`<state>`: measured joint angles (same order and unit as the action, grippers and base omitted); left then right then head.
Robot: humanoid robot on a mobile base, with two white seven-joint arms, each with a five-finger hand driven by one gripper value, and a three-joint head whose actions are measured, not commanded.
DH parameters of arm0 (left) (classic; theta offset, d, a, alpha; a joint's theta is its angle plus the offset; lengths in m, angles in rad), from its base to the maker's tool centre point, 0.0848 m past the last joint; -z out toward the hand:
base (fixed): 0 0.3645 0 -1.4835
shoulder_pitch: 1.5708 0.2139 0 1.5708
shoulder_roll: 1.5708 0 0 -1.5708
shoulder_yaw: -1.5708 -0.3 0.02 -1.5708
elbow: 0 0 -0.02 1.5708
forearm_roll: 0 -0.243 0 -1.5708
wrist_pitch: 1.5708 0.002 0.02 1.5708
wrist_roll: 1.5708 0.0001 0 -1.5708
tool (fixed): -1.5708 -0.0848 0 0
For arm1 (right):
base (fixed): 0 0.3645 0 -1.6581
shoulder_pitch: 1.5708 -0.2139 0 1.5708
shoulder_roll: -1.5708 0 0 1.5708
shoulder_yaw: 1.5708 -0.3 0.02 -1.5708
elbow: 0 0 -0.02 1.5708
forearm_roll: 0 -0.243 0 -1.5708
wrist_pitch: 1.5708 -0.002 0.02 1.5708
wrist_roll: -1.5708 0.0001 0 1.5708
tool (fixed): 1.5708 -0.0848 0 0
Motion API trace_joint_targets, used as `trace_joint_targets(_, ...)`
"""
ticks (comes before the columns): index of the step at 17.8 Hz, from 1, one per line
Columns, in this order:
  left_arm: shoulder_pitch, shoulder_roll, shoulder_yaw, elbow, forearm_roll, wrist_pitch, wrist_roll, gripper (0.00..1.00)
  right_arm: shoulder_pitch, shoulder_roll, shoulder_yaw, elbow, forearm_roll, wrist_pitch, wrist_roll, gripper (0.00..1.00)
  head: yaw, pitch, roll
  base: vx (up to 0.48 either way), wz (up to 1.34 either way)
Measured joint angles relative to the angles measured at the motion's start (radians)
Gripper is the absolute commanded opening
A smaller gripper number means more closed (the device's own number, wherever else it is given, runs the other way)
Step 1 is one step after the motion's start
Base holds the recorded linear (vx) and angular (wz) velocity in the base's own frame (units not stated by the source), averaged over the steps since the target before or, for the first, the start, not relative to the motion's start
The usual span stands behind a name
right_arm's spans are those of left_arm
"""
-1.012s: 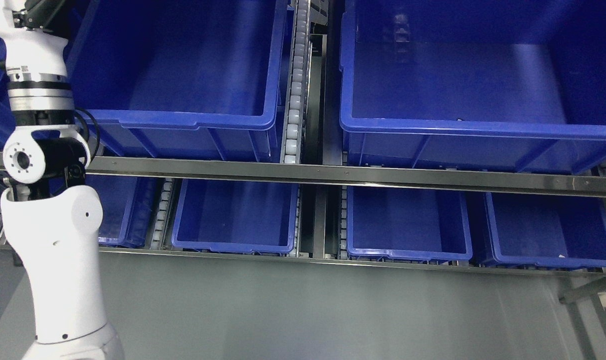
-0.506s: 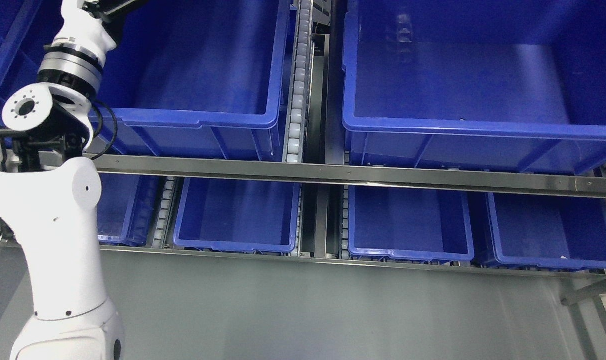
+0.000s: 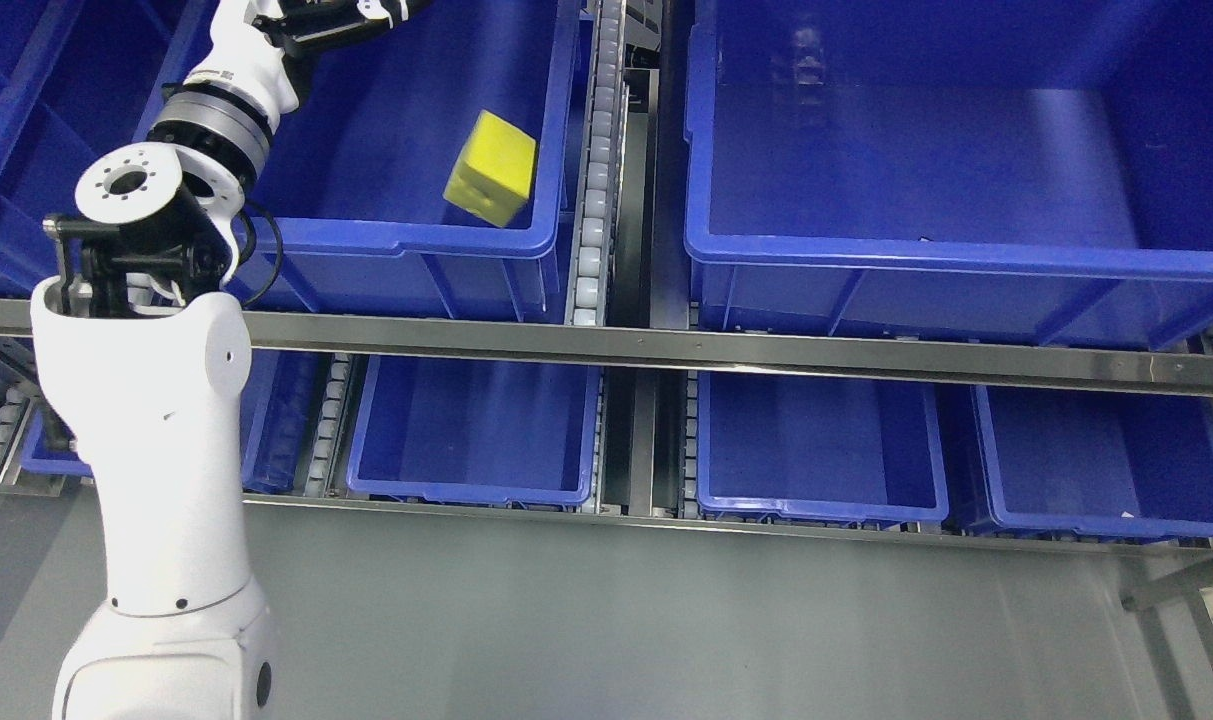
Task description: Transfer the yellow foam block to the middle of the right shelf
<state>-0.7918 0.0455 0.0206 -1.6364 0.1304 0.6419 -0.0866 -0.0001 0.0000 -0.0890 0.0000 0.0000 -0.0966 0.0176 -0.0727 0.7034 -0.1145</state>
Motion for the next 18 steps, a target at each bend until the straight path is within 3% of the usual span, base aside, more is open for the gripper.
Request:
trace_joint_targets(3, 0.022, -0.015, 0.018, -0.010, -0.010, -0.257, 0.001, 1.00, 0.000, 0.000, 0.000, 0.000, 0.000, 0.000, 0.000, 1.00, 0.0000, 0.000, 0.000, 0.000, 0.00)
trace_joint_targets(8, 0.133, -0.027, 0.028, -0.039, -0.014, -0.475, -0.009, 1.00, 0.000, 0.000, 0.000, 0.000, 0.000, 0.000, 0.000, 1.00, 0.0000, 0.000, 0.000, 0.000, 0.00)
trace_joint_targets(12, 0.229, -0.033, 0.024, -0.055, -0.016, -0.544, -0.011, 1.00, 0.000, 0.000, 0.000, 0.000, 0.000, 0.000, 0.000, 1.00, 0.0000, 0.000, 0.000, 0.000, 0.00)
trace_joint_targets(18, 0.284, -0.039, 0.020, -0.069, -0.017, -0.527, -0.011, 1.00, 0.000, 0.000, 0.000, 0.000, 0.000, 0.000, 0.000, 1.00, 0.0000, 0.000, 0.000, 0.000, 0.00)
